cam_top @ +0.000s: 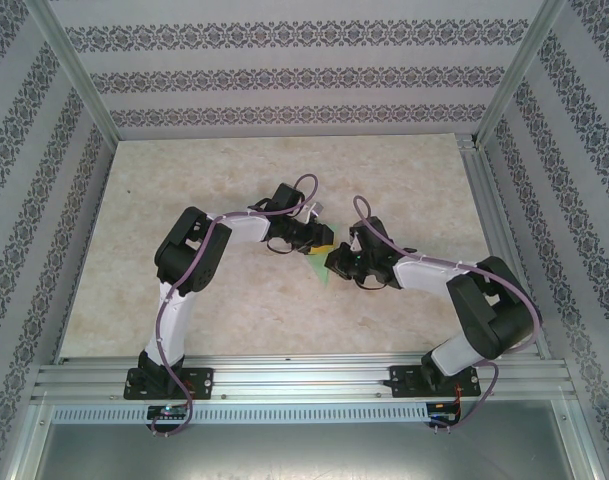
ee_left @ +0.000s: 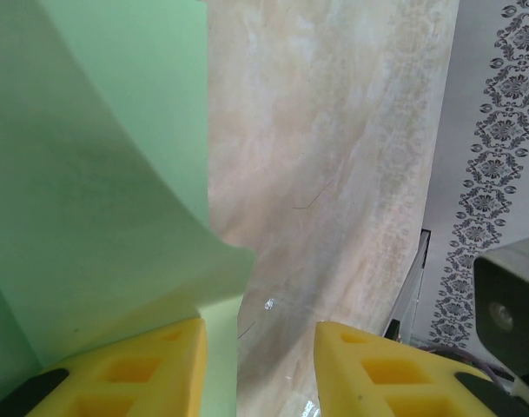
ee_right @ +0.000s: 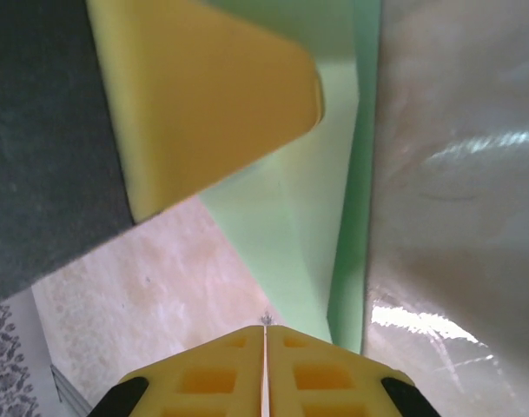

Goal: Fold a paper plane with a square sheet of paper (pick it up from the middle)
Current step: Fourth fold the wing at the center of the table.

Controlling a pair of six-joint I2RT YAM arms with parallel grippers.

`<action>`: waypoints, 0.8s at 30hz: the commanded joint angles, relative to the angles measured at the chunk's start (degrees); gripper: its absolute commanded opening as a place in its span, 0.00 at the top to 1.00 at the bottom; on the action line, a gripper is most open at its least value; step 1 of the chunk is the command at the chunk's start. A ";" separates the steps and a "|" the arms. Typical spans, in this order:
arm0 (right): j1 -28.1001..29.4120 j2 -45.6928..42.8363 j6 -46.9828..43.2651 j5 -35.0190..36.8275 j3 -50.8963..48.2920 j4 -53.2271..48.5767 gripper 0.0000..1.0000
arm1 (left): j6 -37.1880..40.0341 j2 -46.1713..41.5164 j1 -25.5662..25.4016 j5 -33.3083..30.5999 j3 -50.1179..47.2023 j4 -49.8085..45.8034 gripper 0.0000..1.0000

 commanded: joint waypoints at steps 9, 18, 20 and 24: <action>-4.37 -18.53 0.83 16.24 -5.41 -6.55 0.87 | 1.28 0.31 0.30 0.26 1.53 -1.66 0.61; -1.31 -6.53 5.20 1.44 -4.84 8.57 0.88 | 0.18 0.23 0.26 -0.24 0.94 -0.25 0.61; -0.86 -3.94 5.81 0.44 -4.36 10.13 0.88 | 0.08 0.23 0.28 -0.25 0.66 -0.03 0.61; 0.75 1.51 6.51 -2.21 -2.27 12.63 0.89 | -0.05 0.22 0.30 -0.28 0.65 0.09 0.61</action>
